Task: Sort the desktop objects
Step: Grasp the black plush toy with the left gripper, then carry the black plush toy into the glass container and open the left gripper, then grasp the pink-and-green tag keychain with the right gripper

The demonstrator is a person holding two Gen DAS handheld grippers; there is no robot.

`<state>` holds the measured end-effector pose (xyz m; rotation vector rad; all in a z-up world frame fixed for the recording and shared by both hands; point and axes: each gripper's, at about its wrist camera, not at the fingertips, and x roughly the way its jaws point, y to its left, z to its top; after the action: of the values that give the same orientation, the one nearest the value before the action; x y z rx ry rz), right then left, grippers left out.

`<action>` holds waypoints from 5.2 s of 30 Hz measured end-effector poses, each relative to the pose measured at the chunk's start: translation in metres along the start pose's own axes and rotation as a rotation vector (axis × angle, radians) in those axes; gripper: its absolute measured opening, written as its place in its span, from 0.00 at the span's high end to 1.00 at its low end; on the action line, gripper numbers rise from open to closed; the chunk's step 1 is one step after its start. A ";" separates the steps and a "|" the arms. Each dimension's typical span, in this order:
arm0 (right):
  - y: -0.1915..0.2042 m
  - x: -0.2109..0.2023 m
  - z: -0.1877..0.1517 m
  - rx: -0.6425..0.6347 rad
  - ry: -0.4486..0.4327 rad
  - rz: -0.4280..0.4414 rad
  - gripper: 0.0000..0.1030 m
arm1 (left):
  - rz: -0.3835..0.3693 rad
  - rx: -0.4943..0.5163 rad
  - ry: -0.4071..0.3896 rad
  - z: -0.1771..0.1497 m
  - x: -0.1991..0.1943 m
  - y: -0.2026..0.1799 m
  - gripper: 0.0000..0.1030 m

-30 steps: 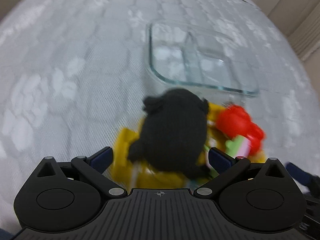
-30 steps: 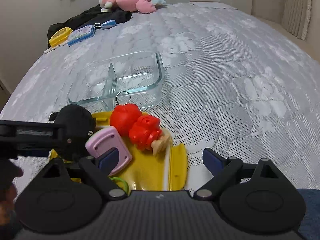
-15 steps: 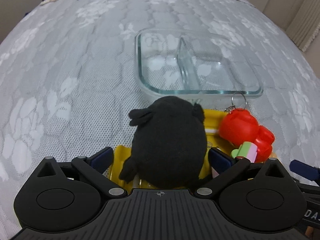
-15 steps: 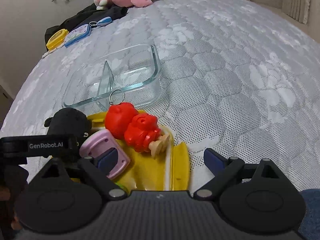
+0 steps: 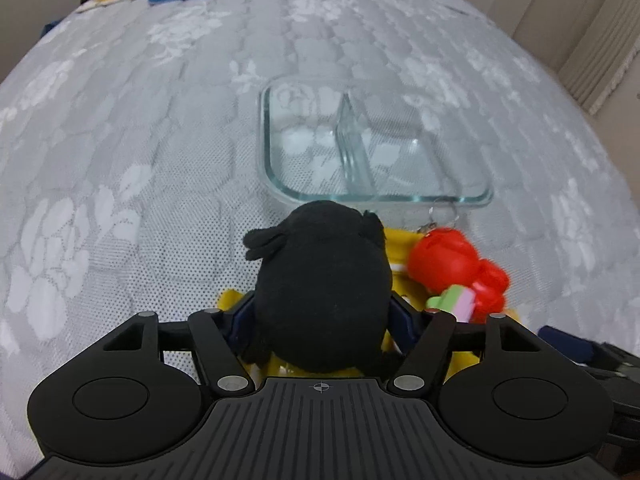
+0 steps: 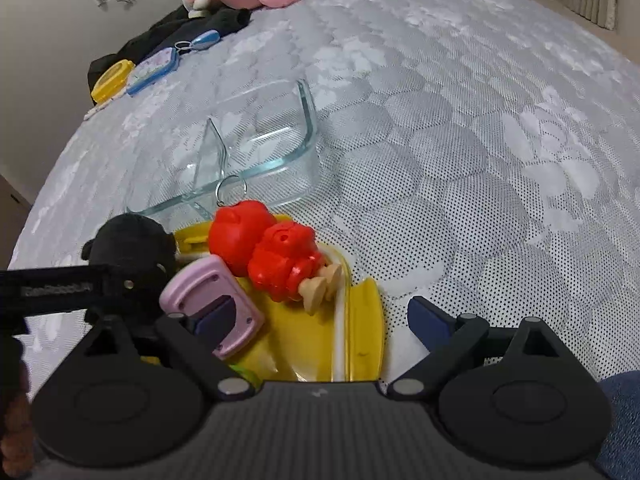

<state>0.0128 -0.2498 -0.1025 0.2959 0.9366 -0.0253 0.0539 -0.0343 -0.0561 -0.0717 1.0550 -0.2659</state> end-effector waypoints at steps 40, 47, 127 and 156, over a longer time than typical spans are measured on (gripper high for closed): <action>-0.013 0.011 0.006 0.099 -0.035 -0.010 0.07 | -0.031 -0.007 -0.213 0.071 0.031 0.022 0.29; -0.010 0.007 0.008 0.094 -0.082 0.019 0.07 | -0.007 0.026 -0.218 0.071 0.033 0.019 0.25; -0.004 0.011 0.003 0.080 -0.052 0.046 0.06 | -0.137 0.014 -0.143 0.055 0.027 0.023 0.55; 0.114 0.011 -0.039 -0.723 -0.098 -0.062 0.19 | -0.175 0.051 0.007 -0.036 -0.015 0.052 0.05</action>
<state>0.0055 -0.1288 -0.1058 -0.4008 0.8005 0.2369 0.0251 0.0223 -0.0713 -0.1180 1.0502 -0.4517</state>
